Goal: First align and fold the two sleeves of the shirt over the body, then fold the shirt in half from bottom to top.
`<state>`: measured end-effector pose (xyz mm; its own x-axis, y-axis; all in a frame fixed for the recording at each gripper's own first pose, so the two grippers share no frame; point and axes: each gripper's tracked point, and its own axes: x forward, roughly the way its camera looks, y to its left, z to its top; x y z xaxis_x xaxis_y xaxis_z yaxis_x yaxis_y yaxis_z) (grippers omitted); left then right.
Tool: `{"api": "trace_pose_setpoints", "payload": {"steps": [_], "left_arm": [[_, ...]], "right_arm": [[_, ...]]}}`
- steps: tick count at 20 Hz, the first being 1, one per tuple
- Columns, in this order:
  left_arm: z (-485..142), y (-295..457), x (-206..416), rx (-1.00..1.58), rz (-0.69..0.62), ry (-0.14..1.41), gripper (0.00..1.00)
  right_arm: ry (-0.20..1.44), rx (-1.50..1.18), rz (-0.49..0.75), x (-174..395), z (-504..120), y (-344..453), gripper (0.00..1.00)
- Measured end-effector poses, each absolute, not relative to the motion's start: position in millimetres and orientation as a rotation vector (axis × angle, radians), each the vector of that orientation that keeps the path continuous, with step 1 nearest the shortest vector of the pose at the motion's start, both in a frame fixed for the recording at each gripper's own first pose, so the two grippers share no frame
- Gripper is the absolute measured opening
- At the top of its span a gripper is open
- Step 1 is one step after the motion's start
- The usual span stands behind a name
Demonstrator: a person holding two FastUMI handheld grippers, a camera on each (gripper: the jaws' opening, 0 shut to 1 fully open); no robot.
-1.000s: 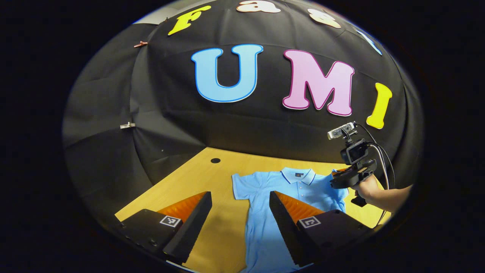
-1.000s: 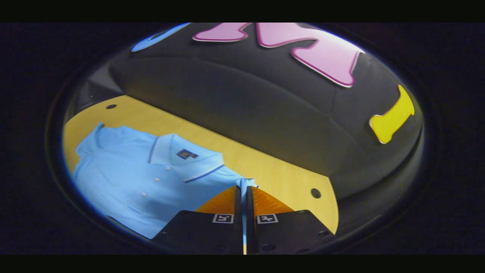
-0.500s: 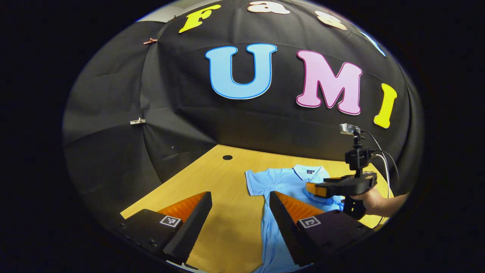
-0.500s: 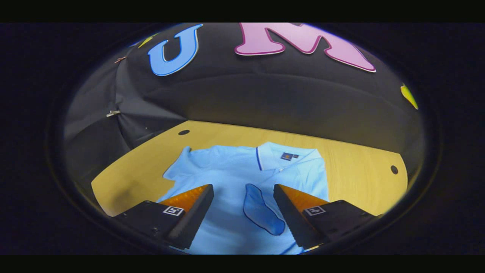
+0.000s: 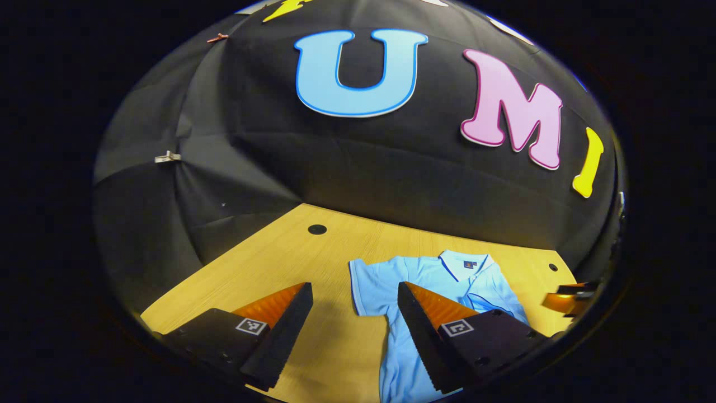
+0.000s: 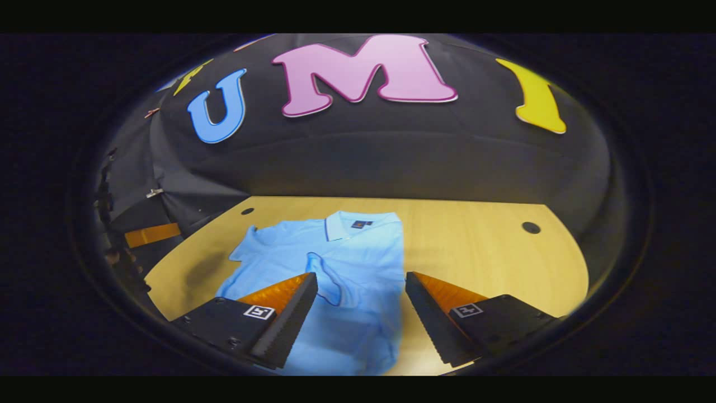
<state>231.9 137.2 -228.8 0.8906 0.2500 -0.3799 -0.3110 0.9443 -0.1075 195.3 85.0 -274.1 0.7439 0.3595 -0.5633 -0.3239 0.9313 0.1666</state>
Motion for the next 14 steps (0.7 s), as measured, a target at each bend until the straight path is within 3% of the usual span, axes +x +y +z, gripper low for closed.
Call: {"api": "trace_pose_setpoints", "payload": {"steps": [6,14], "left_arm": [[-310,159,326,-0.166,0.268,0.458,0.95],[-372,168,375,-0.097,0.282,0.597,0.96]], "right_arm": [[0.618,0.06,0.231,180,-286,-2,0.98],[0.664,0.139,0.141,176,-314,-43,0.98]]}}
